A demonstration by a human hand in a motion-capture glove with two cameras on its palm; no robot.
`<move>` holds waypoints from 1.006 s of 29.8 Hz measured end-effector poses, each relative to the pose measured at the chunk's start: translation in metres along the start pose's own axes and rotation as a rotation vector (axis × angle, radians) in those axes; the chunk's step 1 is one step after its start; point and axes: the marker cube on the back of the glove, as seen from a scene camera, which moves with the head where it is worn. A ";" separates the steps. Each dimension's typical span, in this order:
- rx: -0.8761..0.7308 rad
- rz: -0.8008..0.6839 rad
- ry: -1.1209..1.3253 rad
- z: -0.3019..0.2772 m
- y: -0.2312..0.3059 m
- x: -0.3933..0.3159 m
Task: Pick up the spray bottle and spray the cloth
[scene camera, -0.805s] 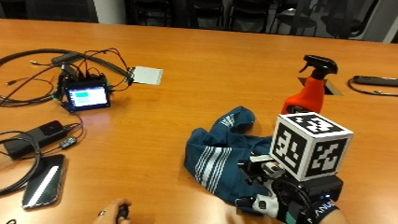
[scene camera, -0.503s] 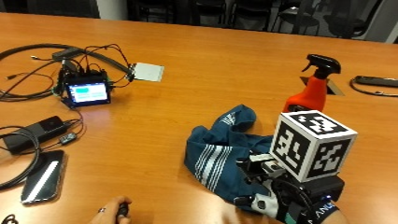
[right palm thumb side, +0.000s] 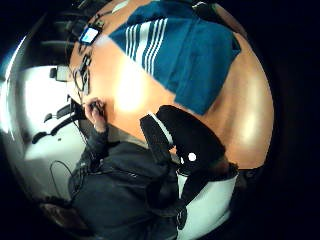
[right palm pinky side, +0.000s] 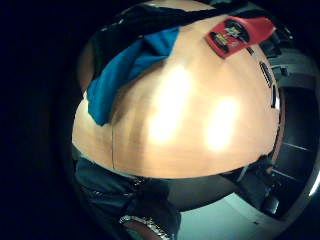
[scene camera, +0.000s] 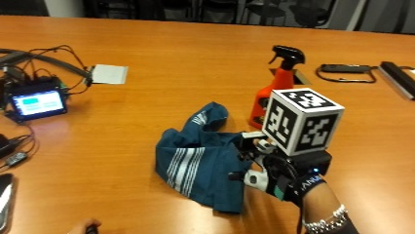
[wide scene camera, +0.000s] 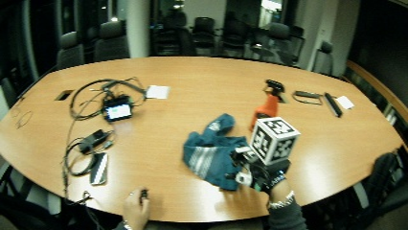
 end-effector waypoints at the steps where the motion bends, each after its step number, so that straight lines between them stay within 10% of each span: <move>1: 0.008 0.002 0.010 -0.004 -0.009 -0.001; 14: 0.211 0.362 0.032 -0.035 -0.089 0.065; 30: 0.711 0.643 -0.502 -0.025 -0.143 0.102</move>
